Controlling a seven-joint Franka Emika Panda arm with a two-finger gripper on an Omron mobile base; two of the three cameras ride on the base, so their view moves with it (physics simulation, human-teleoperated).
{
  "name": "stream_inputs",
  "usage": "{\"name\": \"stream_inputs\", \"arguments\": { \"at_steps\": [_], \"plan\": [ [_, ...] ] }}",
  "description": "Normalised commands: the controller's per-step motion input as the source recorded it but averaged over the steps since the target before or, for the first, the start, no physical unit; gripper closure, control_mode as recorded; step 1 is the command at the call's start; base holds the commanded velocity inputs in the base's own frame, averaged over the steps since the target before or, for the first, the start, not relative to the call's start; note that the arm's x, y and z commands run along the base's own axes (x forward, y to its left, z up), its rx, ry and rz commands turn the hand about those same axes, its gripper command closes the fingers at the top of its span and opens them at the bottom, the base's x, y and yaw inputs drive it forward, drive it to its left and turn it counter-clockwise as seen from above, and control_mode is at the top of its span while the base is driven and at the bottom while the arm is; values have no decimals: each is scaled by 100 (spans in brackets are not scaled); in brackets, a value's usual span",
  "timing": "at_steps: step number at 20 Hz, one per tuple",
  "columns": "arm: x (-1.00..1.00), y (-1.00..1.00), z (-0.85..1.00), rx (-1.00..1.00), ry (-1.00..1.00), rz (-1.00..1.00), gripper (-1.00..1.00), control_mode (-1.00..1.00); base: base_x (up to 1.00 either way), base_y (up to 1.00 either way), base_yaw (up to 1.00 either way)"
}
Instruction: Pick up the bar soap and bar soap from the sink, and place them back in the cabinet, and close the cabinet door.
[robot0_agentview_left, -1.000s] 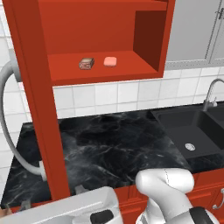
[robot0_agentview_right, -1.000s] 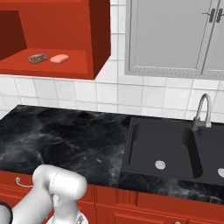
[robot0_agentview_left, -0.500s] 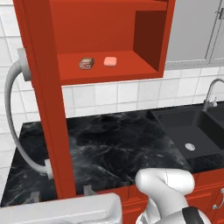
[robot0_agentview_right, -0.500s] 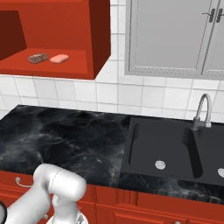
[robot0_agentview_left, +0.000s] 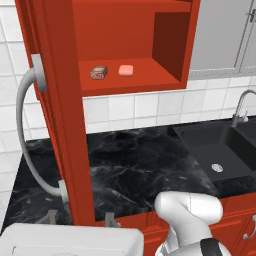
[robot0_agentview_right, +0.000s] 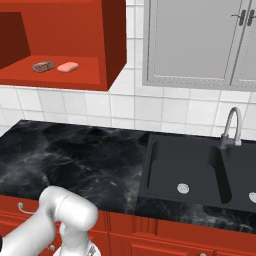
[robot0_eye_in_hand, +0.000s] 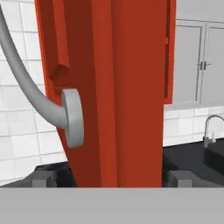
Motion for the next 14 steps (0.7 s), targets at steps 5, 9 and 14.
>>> {"name": "stream_inputs", "arguments": {
  "at_steps": [5,9,14],
  "plan": [
    [52,0,0,0,-7,-13,-100,-100,0,0,0],
    [48,0,0,0,-7,-13,-100,-100,0,0,0],
    [45,0,0,0,-8,-12,-100,-100,0,0,0]
  ]
}}
